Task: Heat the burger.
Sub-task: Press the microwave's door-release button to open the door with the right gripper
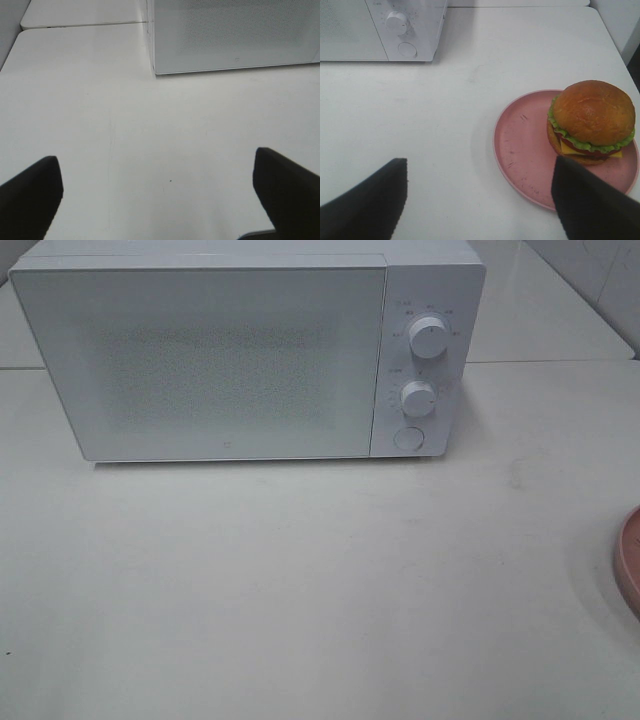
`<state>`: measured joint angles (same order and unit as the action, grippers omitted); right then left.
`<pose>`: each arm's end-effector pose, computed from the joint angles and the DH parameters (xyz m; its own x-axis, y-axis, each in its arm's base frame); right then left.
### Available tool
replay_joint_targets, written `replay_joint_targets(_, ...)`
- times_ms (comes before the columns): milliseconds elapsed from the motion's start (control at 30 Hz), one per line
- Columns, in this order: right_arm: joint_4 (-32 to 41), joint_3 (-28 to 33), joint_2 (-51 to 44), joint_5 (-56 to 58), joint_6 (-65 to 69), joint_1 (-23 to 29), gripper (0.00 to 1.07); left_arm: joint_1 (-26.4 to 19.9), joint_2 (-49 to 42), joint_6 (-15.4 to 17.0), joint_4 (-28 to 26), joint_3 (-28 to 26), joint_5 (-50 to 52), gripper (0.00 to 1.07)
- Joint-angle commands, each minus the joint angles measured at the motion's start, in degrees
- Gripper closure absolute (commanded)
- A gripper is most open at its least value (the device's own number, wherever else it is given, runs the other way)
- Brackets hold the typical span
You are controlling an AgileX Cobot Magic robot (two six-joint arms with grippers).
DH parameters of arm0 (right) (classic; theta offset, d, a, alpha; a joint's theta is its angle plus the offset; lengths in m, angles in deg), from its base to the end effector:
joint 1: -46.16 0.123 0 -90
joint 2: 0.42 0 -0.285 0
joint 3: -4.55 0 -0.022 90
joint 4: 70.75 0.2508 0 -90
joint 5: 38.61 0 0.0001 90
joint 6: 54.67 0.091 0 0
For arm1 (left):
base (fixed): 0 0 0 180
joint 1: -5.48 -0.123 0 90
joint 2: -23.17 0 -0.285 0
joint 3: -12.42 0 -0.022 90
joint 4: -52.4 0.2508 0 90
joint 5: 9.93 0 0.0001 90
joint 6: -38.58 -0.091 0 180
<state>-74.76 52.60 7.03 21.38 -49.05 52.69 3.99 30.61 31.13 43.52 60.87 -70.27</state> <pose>-0.0057 -0.0062 0.2810 -0.4295 0.0141 -0.9030 -0.0322 0.9990 0.0309 -0.0059 -0.0124 0.2792 -0.4315 0.0412 -0.9012 0.1178 0.9930 -0.0111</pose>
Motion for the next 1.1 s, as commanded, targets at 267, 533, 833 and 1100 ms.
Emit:
replay_joint_targets(267,0.2,0.0,-1.5,-0.6,-0.5,-0.3,0.32,-0.1,-1.4,0.1,-0.1,0.2,0.8,0.09)
replay_joint_targets(533,0.2,0.0,-1.4,-0.6,-0.5,-0.3,0.32,-0.1,-1.4,0.1,-0.1,0.2,0.8,0.09)
replay_joint_targets(833,0.0,-1.6,1.4,-2.5,-0.2,-0.3,0.32,-0.1,-1.4,0.1,-0.1,0.2,0.8,0.09)
replay_joint_targets(1100,0.0,-1.5,8.7,-7.2,-0.2,-0.3,0.32,-0.1,-1.4,0.1,-0.1,0.2,0.8,0.09)
